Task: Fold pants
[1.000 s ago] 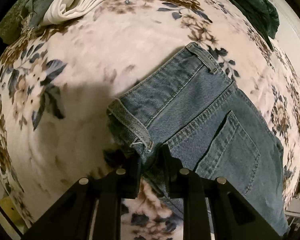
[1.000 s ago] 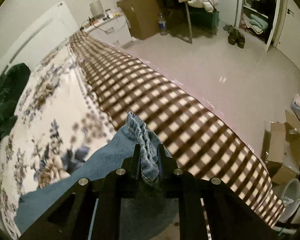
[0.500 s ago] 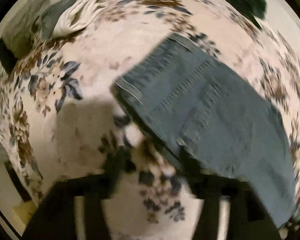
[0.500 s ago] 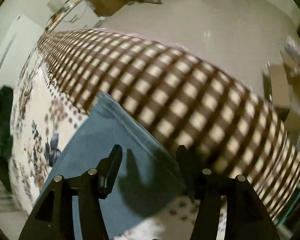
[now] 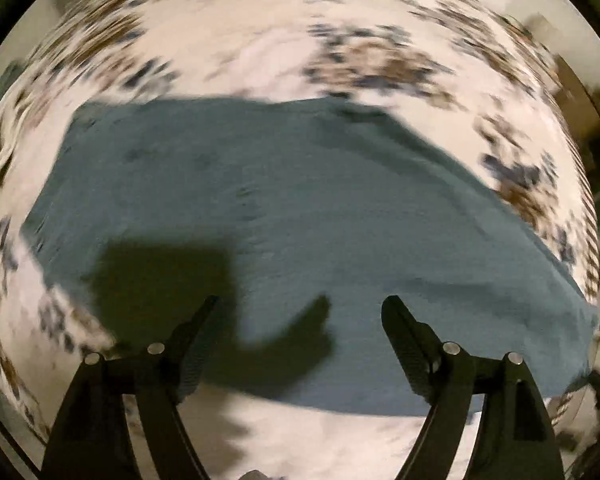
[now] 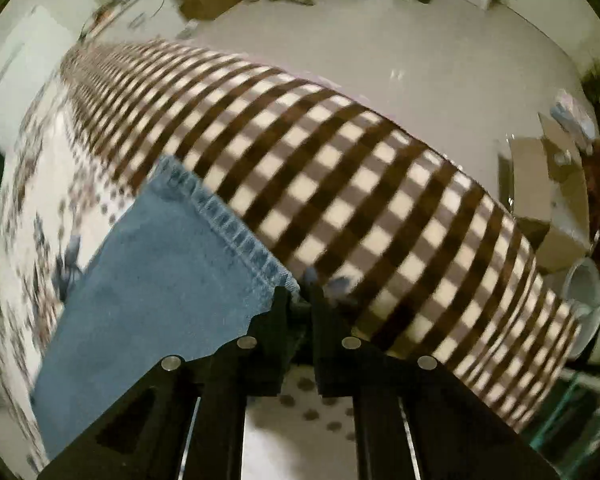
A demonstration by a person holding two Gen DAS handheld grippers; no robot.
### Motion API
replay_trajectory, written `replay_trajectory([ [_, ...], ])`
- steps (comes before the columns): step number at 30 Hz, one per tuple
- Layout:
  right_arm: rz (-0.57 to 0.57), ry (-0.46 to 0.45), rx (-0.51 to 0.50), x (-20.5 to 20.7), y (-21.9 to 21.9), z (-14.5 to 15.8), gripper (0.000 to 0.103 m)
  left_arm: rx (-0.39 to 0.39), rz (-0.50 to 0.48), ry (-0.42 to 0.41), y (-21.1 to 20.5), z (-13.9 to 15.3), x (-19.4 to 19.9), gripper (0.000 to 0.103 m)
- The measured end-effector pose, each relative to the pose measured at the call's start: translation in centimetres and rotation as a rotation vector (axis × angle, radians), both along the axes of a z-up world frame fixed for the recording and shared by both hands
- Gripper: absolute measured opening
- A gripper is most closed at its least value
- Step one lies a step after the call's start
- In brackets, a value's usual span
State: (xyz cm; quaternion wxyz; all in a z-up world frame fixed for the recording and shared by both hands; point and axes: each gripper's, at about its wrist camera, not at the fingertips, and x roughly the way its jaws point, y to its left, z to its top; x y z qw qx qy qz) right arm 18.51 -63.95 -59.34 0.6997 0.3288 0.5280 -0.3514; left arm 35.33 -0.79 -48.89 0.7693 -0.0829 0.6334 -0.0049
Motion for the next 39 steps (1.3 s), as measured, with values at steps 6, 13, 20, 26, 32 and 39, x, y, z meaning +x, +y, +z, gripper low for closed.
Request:
replay_trajectory([
  [6,0.205,-0.074,0.027,7.0,5.6,3.7,0.061,0.034,-0.179,0.007,-8.4,-0.2,4.2,0.080],
  [13,0.623,0.081,0.184,22.7,14.3,-3.0,0.065,0.166,-0.314,0.064,-15.3,-6.4,10.1,0.085],
  [20,0.945,0.227,0.109,27.1,19.1,-6.5,0.065,0.150,-0.305,0.036,-14.1,-6.9,11.0,0.093],
  [26,1.119,0.225,0.029,25.0,20.6,-6.2,0.031,0.156,-0.299,0.036,-13.3,-5.7,9.9,0.093],
  [32,1.209,0.194,-0.139,23.5,22.7,-4.9,0.002,0.154,-0.309,0.037,-12.8,-4.7,9.7,0.093],
  [39,1.088,0.085,-0.255,25.4,19.6,-1.0,0.000,0.152,-0.291,0.037,-12.2,-4.5,9.8,0.092],
])
